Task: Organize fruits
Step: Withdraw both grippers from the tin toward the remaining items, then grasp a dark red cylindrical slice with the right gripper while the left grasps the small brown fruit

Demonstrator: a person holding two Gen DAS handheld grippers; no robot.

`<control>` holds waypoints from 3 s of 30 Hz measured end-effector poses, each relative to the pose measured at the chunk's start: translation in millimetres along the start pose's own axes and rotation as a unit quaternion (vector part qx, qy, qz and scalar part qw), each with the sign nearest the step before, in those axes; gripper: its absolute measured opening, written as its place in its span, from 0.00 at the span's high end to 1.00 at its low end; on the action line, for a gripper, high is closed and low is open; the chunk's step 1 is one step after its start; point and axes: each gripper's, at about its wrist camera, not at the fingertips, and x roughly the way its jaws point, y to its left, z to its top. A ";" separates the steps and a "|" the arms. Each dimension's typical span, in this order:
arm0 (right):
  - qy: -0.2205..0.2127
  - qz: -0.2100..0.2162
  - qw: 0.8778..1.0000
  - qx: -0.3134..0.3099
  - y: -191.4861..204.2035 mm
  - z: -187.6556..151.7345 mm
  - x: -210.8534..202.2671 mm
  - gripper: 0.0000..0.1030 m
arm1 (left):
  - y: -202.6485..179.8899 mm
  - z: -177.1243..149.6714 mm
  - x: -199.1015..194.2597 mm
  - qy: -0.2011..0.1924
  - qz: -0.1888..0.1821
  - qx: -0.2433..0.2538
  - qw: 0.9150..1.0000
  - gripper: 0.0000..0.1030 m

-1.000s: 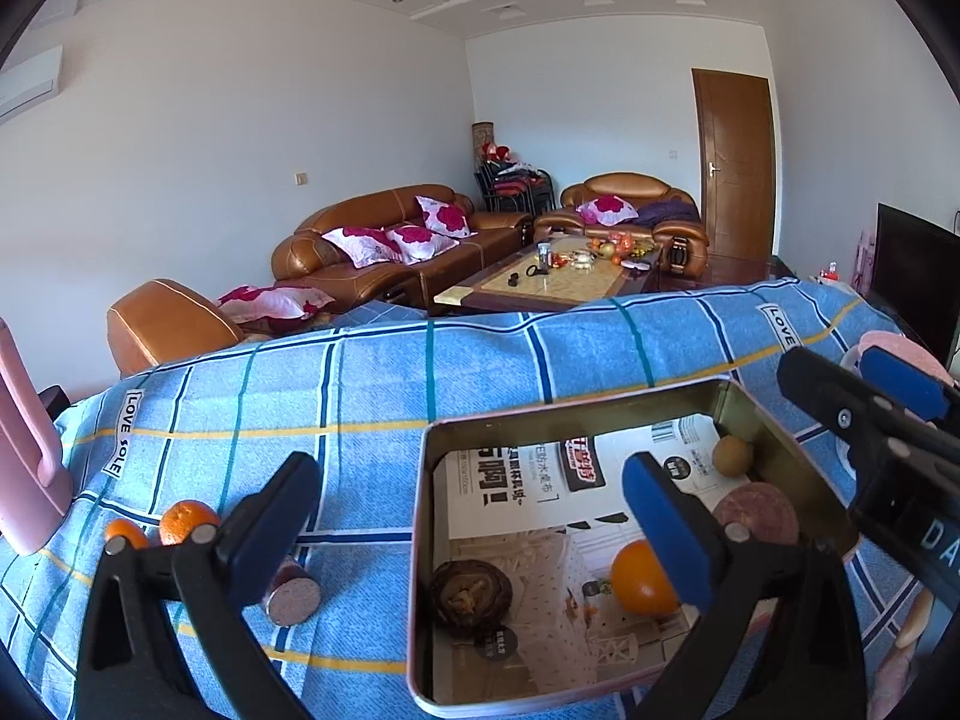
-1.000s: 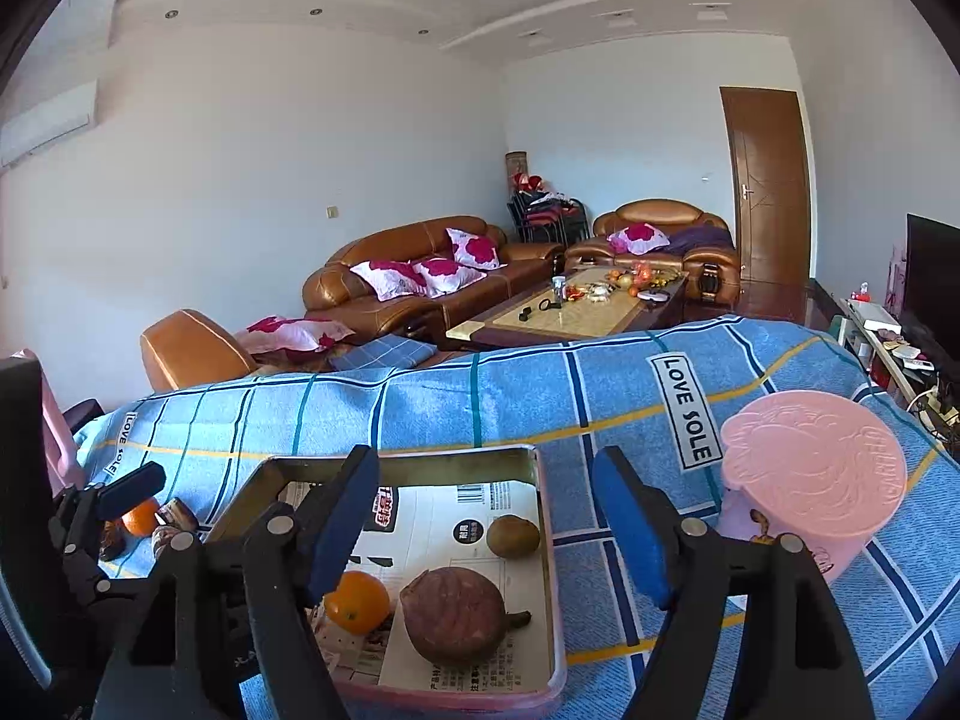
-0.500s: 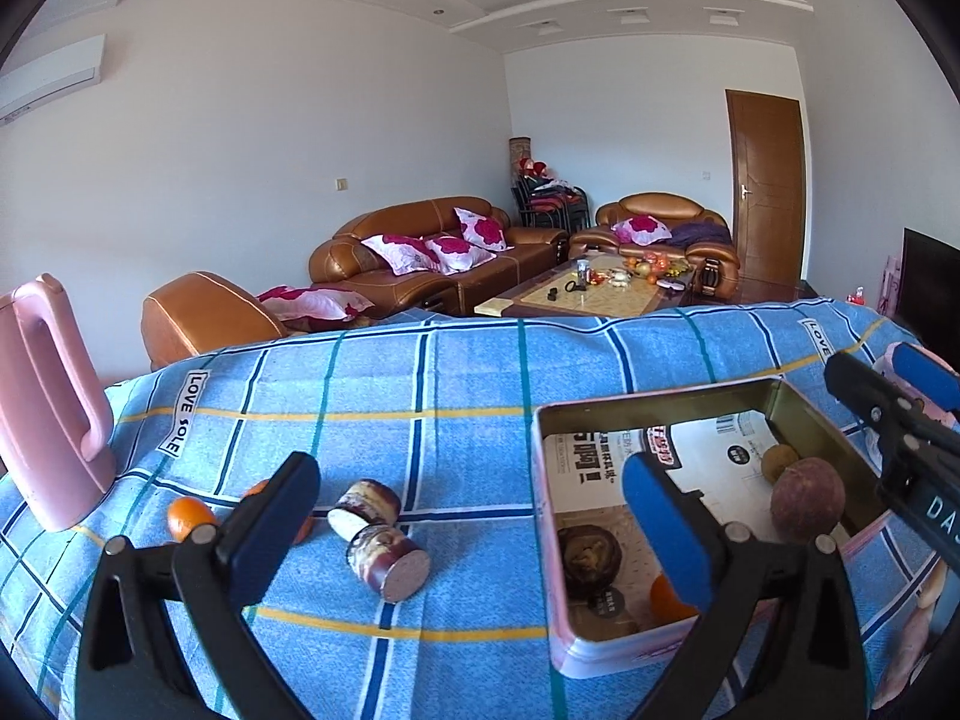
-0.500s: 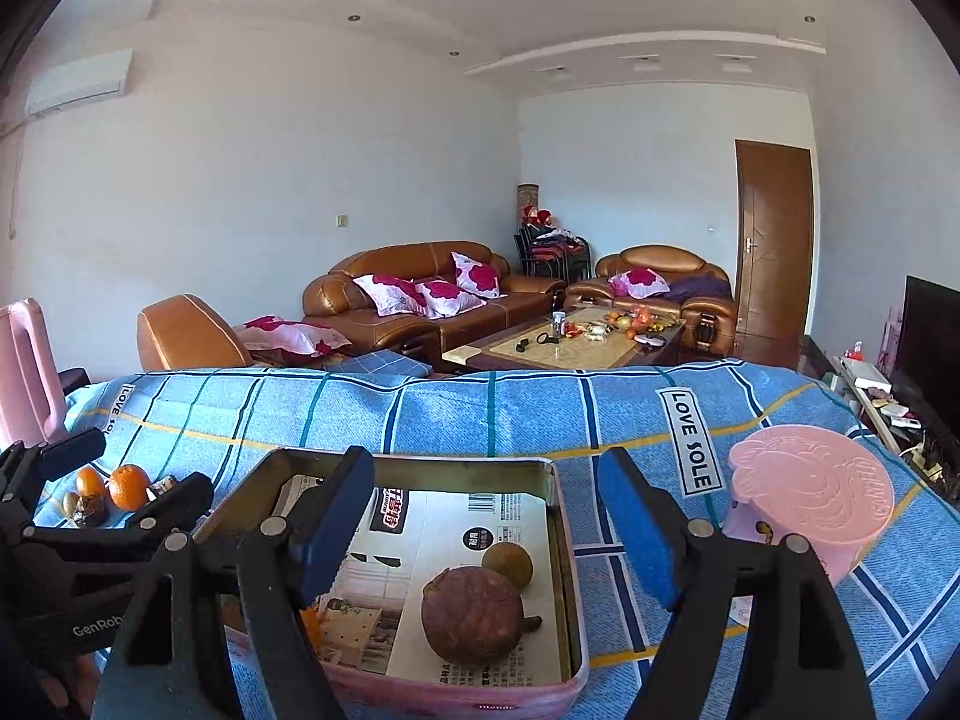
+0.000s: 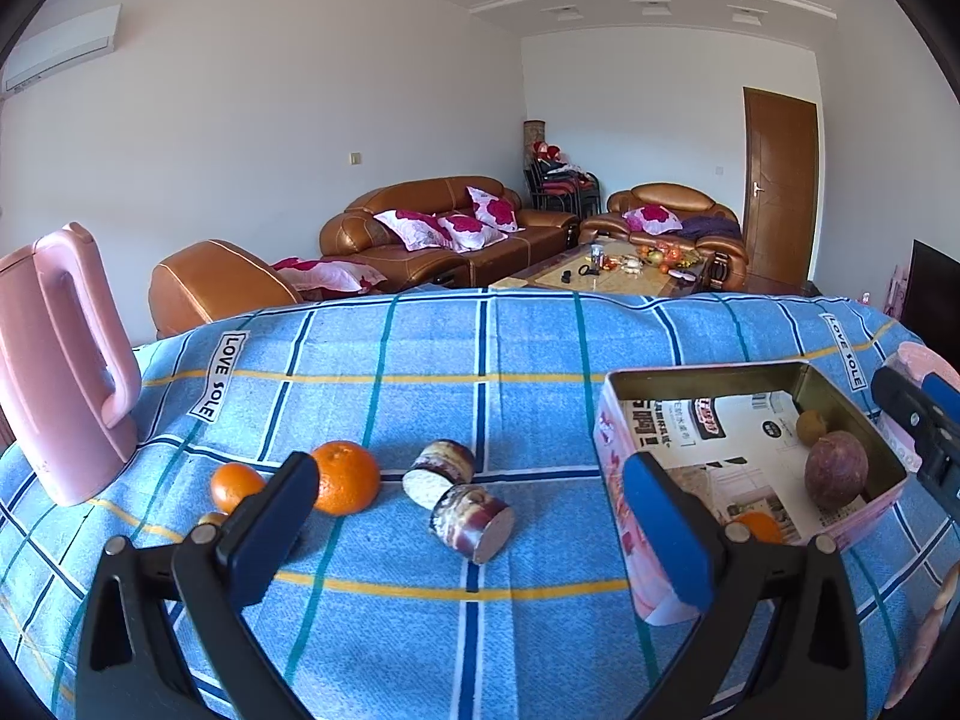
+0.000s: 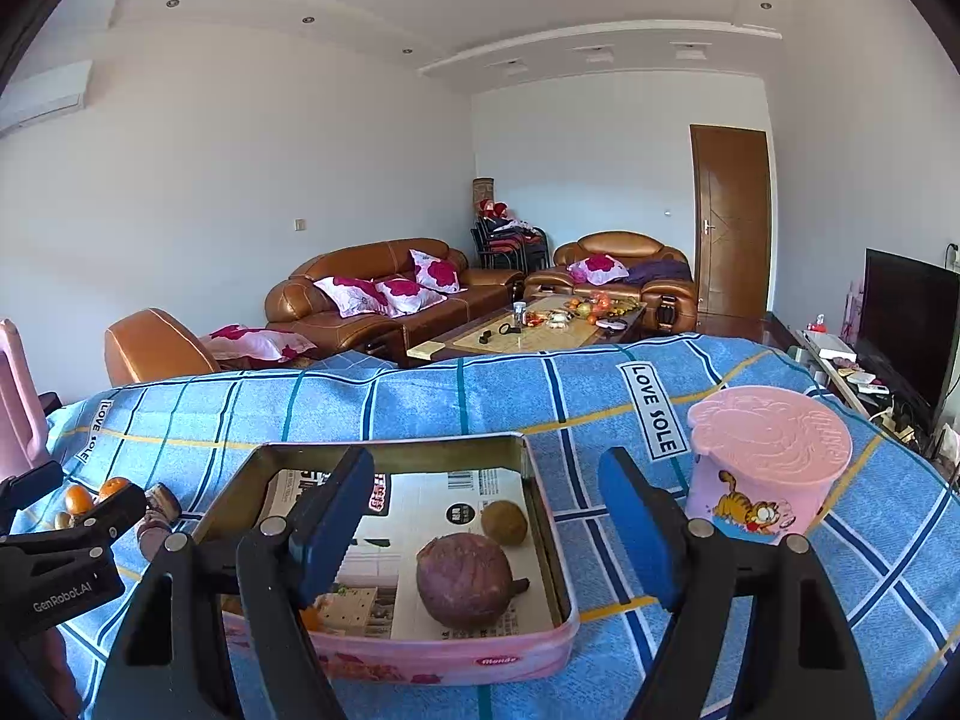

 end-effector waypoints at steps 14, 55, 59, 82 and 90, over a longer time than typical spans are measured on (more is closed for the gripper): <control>0.043 0.057 0.997 -0.027 76.2 -14.4 -5.7 0.24 | 79.6 -7.2 9.1 0.037 0.017 -0.022 0.999 0.00; 0.244 0.157 0.947 -0.139 227.1 -45.9 69.6 0.56 | 194.7 -20.1 36.1 0.132 -0.094 -0.015 0.987 0.16; 0.186 0.184 0.959 -0.113 217.8 -39.9 37.5 0.56 | 187.2 -24.0 38.2 0.142 -0.104 0.004 0.984 0.27; 0.198 0.218 0.953 -0.068 199.6 -41.5 38.5 0.56 | 161.4 -26.8 63.2 0.188 -0.060 0.035 0.980 0.71; 0.148 0.207 0.965 -0.061 191.8 -35.9 23.6 0.56 | 177.3 -16.3 31.6 0.091 0.008 -0.030 0.995 0.73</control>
